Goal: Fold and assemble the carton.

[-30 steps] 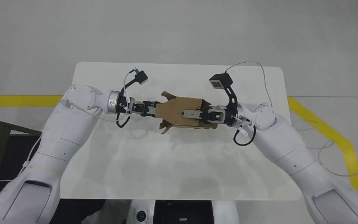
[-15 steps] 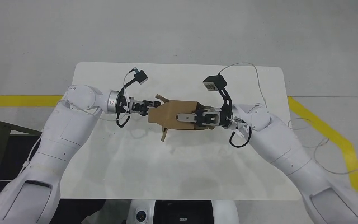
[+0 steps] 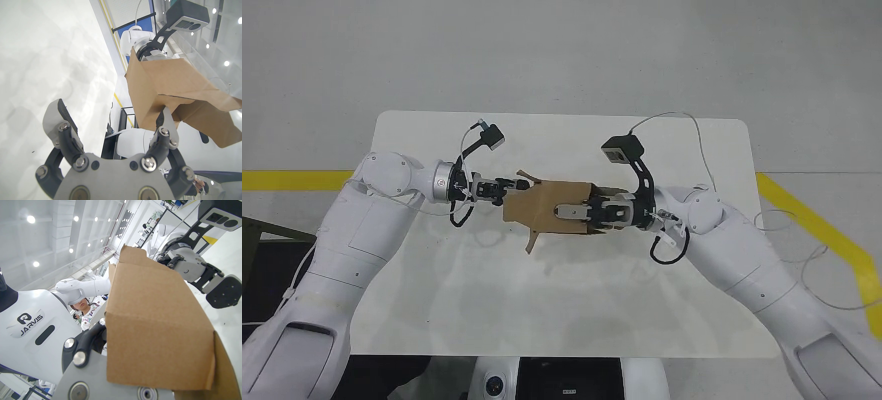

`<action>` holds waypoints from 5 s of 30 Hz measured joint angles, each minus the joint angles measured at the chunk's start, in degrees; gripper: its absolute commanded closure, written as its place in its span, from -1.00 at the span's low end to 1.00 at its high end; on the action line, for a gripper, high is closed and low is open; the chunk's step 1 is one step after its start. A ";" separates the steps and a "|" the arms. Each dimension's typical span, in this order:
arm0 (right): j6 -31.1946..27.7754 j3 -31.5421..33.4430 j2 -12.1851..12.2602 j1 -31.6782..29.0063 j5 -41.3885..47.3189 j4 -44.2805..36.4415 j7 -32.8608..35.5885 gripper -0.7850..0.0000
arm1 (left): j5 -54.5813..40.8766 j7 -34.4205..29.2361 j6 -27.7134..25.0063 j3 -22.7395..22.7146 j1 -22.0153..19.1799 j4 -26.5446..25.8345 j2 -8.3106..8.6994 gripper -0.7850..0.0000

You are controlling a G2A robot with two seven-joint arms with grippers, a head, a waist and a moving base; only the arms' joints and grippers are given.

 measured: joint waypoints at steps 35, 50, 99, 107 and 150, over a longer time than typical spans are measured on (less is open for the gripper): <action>-3.43 1.67 0.31 0.78 -0.31 4.63 -3.44 1.00 | 0.15 -0.44 0.15 -0.62 0.26 0.32 -0.17 -1.00; -6.22 3.92 -0.36 0.66 -2.98 8.45 -6.23 1.00 | 1.04 -1.18 0.81 0.46 0.76 -1.92 -0.17 -1.00; 2.54 5.87 1.24 -1.87 -7.74 5.24 2.54 1.00 | 1.70 -0.91 0.54 -0.46 0.47 0.26 -0.19 -1.00; 7.16 4.85 2.56 -4.42 -5.03 0.39 7.16 1.00 | 2.83 0.88 0.29 -1.50 0.45 0.70 0.04 -1.00; 2.97 -1.73 0.14 -0.48 -2.69 2.02 2.97 1.00 | 1.04 -1.32 1.00 0.91 0.27 -1.35 -0.87 -1.00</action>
